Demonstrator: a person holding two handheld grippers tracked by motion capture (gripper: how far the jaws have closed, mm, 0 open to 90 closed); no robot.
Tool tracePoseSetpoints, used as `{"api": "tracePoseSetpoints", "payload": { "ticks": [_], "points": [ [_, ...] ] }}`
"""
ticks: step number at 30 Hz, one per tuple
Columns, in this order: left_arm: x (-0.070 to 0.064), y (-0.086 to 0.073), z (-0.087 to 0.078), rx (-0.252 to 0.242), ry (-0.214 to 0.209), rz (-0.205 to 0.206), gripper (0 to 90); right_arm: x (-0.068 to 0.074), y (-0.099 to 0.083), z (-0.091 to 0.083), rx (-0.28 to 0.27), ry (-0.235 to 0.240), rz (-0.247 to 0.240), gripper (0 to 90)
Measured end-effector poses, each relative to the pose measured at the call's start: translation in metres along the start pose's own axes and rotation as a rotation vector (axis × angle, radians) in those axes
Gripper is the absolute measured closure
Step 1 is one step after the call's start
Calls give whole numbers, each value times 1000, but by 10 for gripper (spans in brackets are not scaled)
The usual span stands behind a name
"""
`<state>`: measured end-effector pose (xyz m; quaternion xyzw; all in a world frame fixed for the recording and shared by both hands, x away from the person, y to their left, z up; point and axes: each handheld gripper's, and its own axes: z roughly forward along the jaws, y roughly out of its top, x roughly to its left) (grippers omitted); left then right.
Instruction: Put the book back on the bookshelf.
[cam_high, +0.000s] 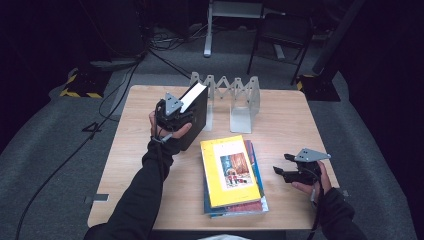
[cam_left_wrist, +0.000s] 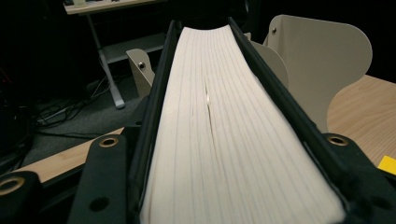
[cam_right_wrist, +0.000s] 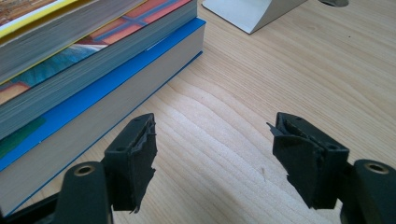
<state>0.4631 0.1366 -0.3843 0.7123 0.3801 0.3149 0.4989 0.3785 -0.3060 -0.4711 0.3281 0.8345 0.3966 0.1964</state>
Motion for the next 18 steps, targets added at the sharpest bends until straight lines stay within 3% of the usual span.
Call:
{"api": "tracePoseSetpoints", "payload": {
  "ticks": [8,14,18],
  "points": [
    [5,10,5,57,-21,-9,478,1,0,1,7,5,-1,316],
    [6,15,11,40,-3,-38,511,0,0,1,9,0,2,320],
    [5,29,23,47,15,-49,520,-2,-1,1,8,2,8,322]
  ]
}}
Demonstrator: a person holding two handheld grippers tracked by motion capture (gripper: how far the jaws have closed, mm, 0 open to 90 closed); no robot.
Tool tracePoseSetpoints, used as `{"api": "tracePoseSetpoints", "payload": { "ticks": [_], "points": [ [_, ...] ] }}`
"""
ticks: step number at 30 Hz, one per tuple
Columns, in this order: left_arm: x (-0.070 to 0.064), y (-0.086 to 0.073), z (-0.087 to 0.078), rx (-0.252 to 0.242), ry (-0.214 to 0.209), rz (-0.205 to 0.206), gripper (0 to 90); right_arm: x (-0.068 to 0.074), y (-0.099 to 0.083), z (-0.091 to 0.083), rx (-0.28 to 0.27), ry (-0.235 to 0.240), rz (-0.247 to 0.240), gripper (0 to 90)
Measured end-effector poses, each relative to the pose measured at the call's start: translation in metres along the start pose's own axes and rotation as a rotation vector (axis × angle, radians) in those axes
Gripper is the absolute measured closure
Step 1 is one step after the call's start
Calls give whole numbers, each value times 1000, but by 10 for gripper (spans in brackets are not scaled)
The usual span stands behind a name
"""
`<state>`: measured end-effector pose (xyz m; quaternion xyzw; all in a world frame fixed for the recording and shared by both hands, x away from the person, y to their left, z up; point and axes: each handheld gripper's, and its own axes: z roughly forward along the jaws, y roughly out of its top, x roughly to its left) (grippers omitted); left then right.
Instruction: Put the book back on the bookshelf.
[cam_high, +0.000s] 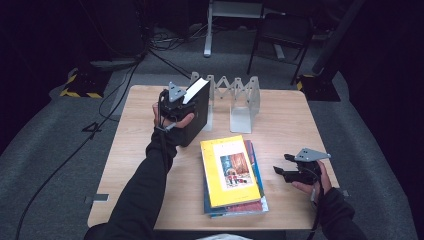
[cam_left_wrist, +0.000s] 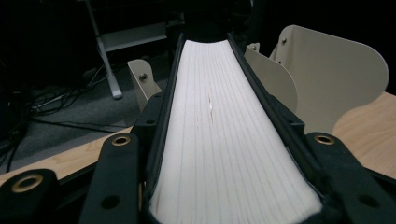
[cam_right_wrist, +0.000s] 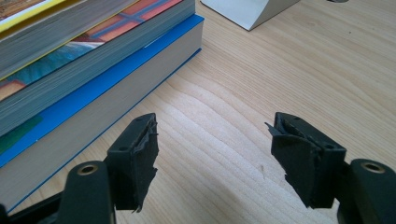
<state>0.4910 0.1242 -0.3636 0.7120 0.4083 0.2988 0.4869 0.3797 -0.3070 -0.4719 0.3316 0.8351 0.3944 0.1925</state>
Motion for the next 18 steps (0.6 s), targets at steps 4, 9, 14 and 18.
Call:
{"api": "tracePoseSetpoints", "payload": {
  "ticks": [4,9,14,18],
  "points": [
    [-1,8,8,0,15,-4,523,0,0,-1,-1,1,-3,322],
    [-8,18,18,-15,57,21,523,0,-1,-1,-2,2,2,322],
    [-12,23,25,-30,100,23,521,0,-1,-2,-4,5,-3,322],
    [-13,17,30,-25,142,-11,520,0,-1,-2,-6,5,-5,322]
  ]
}}
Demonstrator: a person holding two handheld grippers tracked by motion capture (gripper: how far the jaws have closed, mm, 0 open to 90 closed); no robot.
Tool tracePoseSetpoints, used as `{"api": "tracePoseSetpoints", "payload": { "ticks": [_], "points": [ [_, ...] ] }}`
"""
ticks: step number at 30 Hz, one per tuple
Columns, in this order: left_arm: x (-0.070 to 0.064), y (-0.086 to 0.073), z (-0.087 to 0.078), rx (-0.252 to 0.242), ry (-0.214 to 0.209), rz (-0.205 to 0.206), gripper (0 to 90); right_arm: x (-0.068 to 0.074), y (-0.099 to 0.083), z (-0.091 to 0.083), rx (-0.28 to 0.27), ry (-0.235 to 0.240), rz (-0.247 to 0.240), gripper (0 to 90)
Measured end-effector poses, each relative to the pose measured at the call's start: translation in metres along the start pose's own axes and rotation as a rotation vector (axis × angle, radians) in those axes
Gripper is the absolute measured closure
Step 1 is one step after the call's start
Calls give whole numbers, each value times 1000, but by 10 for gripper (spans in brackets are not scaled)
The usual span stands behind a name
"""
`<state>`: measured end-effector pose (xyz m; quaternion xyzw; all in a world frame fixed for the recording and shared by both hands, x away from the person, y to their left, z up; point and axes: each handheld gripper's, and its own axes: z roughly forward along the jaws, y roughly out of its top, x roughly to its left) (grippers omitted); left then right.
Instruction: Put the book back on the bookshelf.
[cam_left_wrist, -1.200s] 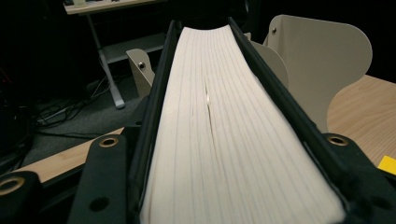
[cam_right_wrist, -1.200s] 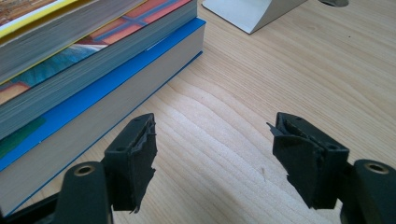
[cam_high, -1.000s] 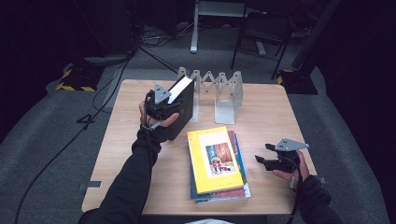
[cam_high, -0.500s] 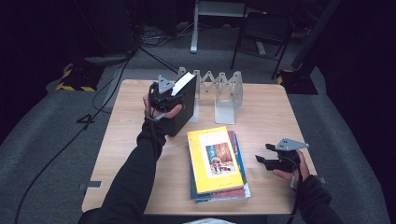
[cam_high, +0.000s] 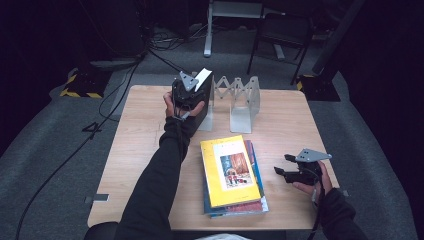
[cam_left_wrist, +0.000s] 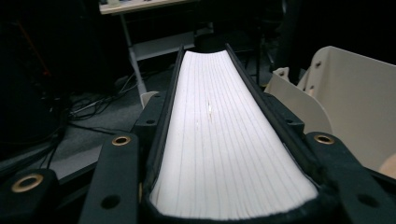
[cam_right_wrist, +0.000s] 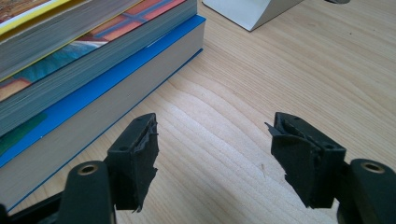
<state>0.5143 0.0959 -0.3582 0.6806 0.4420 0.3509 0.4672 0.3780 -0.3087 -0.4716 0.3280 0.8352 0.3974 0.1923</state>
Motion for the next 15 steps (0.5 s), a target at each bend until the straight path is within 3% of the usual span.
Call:
{"api": "tracePoseSetpoints", "payload": {
  "ticks": [3,6,12,15],
  "points": [
    [4,-6,2,-19,18,-35,517,0,-1,-1,1,-3,-1,322],
    [1,-7,2,-26,20,-18,516,0,-1,-1,-1,-2,-2,322],
    [3,-13,0,-45,29,-27,501,2,0,0,5,-2,-12,322],
    [2,-17,-3,-43,43,-2,484,2,0,0,4,-3,-9,322]
  ]
}}
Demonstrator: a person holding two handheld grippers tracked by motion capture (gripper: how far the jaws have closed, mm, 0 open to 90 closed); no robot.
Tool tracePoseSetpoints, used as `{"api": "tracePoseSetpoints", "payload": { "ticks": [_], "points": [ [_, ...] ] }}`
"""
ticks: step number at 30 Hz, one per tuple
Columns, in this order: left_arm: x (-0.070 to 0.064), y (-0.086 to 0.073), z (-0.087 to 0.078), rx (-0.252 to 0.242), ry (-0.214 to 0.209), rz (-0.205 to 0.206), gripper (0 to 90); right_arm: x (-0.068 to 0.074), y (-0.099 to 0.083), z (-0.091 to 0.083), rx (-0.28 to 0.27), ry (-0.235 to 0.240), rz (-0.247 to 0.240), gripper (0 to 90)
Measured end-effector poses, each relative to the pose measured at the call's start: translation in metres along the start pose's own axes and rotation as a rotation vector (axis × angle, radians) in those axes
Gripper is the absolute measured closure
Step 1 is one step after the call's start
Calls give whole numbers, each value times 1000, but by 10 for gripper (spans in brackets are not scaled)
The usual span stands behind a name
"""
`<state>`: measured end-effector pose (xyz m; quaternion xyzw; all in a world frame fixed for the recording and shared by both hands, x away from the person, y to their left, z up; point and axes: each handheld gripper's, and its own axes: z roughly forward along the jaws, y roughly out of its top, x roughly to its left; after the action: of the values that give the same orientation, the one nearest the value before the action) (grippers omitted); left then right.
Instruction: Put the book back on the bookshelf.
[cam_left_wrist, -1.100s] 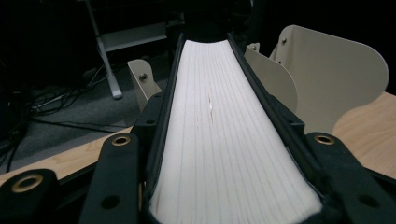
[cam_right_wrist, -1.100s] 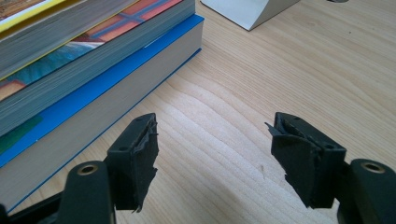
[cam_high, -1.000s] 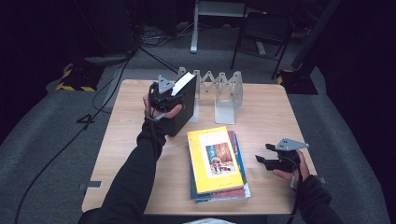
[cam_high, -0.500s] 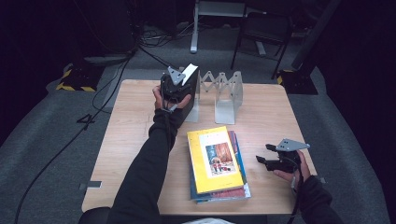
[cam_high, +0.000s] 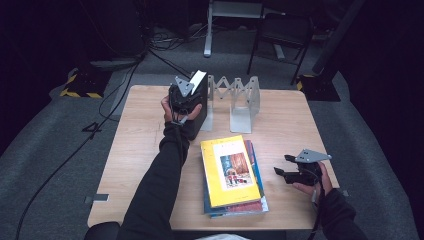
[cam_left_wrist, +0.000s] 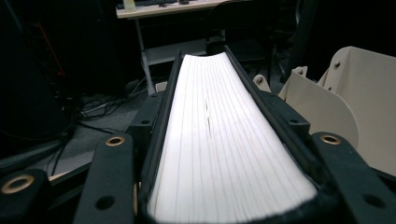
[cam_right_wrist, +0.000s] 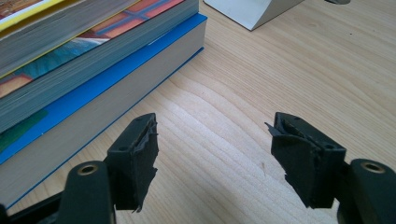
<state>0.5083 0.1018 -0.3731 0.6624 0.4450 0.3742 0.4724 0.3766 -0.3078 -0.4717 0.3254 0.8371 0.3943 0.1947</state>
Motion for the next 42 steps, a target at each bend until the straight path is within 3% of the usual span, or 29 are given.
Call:
{"api": "tracePoseSetpoints", "payload": {
  "ticks": [4,8,12,18,24,30,37,42],
  "points": [
    [1,-3,-2,-14,-25,0,465,1,0,1,5,0,-4,321],
    [0,-5,-5,-28,-21,8,450,1,0,1,7,2,-4,320],
    [4,-6,-9,-38,-29,-11,359,1,0,1,7,2,-5,318],
    [9,-6,-20,-41,-70,-15,310,1,0,1,8,2,-5,317],
    [15,-14,-39,-46,-155,-2,277,2,0,1,13,5,-5,315],
    [16,-28,-49,-38,-182,2,284,2,1,2,15,6,-7,315],
    [16,-51,-51,1,-196,-7,333,3,0,2,19,7,-8,315],
    [10,-74,-46,53,-217,10,478,3,0,3,25,6,-9,315]
  ]
}}
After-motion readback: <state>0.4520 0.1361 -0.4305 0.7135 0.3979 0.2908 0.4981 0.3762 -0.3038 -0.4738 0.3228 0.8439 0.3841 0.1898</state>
